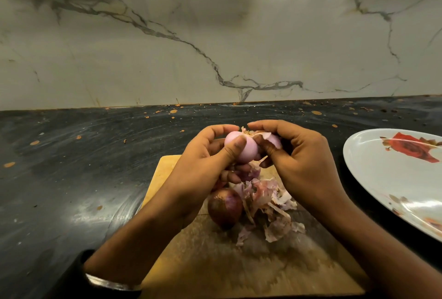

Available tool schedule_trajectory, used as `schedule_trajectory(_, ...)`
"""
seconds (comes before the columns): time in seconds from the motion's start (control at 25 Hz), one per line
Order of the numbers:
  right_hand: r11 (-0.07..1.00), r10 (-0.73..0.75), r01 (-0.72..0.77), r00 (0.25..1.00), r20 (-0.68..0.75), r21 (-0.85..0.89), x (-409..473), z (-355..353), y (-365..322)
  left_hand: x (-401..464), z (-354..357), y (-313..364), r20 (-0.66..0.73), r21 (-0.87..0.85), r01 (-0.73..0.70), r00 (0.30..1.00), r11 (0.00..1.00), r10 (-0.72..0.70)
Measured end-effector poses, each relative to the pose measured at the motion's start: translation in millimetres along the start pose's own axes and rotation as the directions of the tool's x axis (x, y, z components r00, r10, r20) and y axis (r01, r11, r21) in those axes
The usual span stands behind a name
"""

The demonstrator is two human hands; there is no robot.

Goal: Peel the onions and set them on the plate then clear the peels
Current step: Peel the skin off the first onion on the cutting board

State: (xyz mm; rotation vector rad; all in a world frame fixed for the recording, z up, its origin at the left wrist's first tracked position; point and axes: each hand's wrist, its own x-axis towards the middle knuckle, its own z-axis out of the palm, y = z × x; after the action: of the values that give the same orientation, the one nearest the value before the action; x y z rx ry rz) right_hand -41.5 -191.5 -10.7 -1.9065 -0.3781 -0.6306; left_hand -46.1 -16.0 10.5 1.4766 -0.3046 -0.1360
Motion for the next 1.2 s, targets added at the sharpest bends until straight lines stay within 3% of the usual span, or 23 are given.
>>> schedule_trajectory(0.24, 0.995, -0.085, 0.085, 0.996, 0.0, -0.053, -2.1, 1.4, -2.7, -0.9, -0.1, 0.6, 0.001, 0.101, -0.002, 1.0, 0.995, 0.002)
schedule_trajectory(0.36, 0.99, -0.115, 0.112, 0.993, -0.034, -0.085, -2.7, 1.7, -4.2, -1.3, 0.6, 1.4, -0.01, 0.06, 0.006, 1.0, 0.998, -0.005)
schedule_trajectory(0.6, 0.992, 0.047, -0.044, 0.999, -0.024, 0.115, -0.8, 0.9, -8.2, 0.5, -0.8, 2.6, 0.039, 0.014, 0.005, 0.999, 1.0, -0.006)
schedule_trajectory(0.8, 0.919, 0.229, -0.209, 0.973, -0.019, 0.333, 2.9, -2.5, -13.4, 1.0, -0.6, 5.4, 0.045, -0.11, 0.041, 0.998, 0.993, -0.036)
schedule_trajectory(0.88, 0.925, 0.26, -0.248, 0.966, -0.004, 0.289, 2.9, -3.9, -14.4, 0.2, -0.2, 6.4, 0.038, -0.14, 0.032, 0.999, 0.99, -0.027)
schedule_trajectory(1.08, 0.962, 0.251, -0.235, 0.961, 0.114, -0.142, 2.5, -4.7, -15.3, 2.0, -0.8, 6.7, -0.04, -0.193, 0.061, 0.997, 0.979, -0.07)
schedule_trajectory(1.2, 0.94, 0.284, -0.231, 0.936, 0.207, -0.25, -0.4, -3.1, -22.9, 4.7, -2.4, 5.0, -0.095, -0.159, 0.066, 0.992, 0.985, -0.082)
